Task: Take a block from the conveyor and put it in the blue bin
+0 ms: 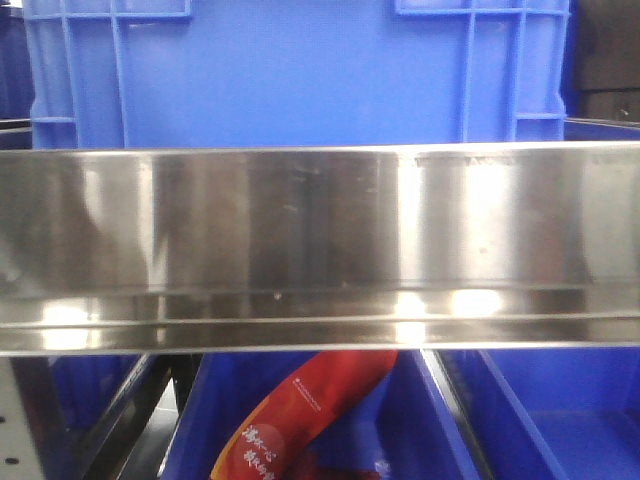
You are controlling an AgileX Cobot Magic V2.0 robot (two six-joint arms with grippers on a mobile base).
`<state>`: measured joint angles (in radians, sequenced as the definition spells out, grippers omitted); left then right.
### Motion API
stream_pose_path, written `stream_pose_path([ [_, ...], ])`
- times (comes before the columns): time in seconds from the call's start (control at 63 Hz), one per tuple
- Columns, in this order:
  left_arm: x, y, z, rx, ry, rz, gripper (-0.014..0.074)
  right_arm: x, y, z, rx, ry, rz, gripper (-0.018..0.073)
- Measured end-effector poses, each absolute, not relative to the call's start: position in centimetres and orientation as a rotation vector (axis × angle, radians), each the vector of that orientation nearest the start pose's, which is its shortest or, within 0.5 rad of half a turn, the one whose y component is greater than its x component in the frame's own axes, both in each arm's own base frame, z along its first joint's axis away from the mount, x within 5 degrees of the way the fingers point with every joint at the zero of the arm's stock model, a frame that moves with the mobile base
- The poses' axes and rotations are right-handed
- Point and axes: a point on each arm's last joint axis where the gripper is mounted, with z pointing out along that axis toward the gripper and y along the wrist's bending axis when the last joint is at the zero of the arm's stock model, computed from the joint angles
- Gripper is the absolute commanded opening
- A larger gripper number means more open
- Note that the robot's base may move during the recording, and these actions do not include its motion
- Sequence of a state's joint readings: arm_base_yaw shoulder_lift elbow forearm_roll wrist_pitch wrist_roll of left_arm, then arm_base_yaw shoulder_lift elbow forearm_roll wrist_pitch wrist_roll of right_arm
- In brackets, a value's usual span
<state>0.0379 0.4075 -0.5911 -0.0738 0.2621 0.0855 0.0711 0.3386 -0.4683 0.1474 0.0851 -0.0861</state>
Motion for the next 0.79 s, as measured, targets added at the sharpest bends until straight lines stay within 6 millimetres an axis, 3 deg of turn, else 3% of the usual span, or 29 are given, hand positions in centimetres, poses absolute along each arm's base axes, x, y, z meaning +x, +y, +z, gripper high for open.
stream_pose_path([
  [0.794, 8.28, 0.12, 35.96, -0.002, 1.560, 0.025, -0.0111, 7.65, 0.66, 34.06, -0.018, 1.439, 0.117, -0.0155],
])
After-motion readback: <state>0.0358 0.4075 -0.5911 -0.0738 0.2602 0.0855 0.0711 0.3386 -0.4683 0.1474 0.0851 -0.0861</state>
